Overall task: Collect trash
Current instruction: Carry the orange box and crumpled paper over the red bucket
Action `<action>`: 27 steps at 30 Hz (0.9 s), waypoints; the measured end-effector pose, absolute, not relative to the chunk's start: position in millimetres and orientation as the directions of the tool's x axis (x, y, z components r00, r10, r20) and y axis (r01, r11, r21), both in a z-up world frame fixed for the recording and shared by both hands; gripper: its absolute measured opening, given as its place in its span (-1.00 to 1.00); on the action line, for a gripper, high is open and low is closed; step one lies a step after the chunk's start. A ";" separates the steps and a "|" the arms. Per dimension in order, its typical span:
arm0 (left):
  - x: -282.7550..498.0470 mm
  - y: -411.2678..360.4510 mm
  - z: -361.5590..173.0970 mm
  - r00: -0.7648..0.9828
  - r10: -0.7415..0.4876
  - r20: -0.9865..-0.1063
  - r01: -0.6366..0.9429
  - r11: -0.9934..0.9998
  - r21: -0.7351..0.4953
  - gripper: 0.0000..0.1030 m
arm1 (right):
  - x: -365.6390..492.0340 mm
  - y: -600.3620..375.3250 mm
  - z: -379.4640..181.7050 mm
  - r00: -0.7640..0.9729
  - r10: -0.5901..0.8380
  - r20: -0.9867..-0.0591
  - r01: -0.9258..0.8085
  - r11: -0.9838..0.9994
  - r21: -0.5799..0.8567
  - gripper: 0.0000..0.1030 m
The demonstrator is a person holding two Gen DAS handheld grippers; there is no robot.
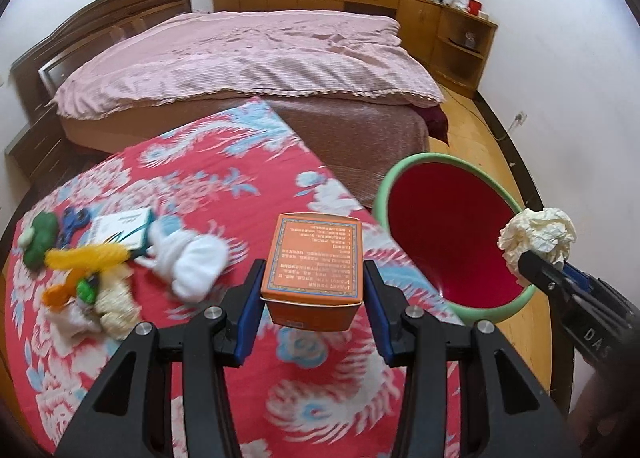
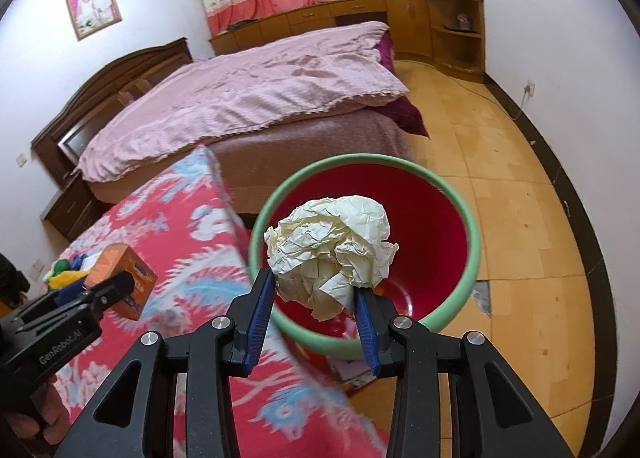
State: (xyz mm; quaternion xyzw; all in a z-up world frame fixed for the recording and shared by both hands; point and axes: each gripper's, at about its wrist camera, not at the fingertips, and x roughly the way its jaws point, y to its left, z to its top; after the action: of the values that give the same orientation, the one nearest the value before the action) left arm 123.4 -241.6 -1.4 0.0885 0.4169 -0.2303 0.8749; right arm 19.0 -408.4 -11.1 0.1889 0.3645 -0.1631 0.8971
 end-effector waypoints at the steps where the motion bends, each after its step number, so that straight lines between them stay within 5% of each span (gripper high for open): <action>1: 124.2 -247.5 -2.1 0.544 -0.330 -0.772 0.484 0.874 -0.034 -0.09 | 20.1 -412.0 -12.6 0.676 -0.158 -0.720 0.435 0.874 0.217 -0.22; 27: 148.4 -325.9 -31.7 0.484 -0.317 -0.816 0.555 0.832 0.006 -0.09 | 46.0 -470.9 -57.7 0.579 -0.162 -0.799 0.493 0.850 0.185 -0.21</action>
State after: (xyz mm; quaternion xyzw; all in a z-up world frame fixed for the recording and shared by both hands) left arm 148.4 -325.9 -31.7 0.1356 0.4386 -0.2563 0.8506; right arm 46.0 -470.9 -57.7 0.1981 0.4179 -0.1892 0.8662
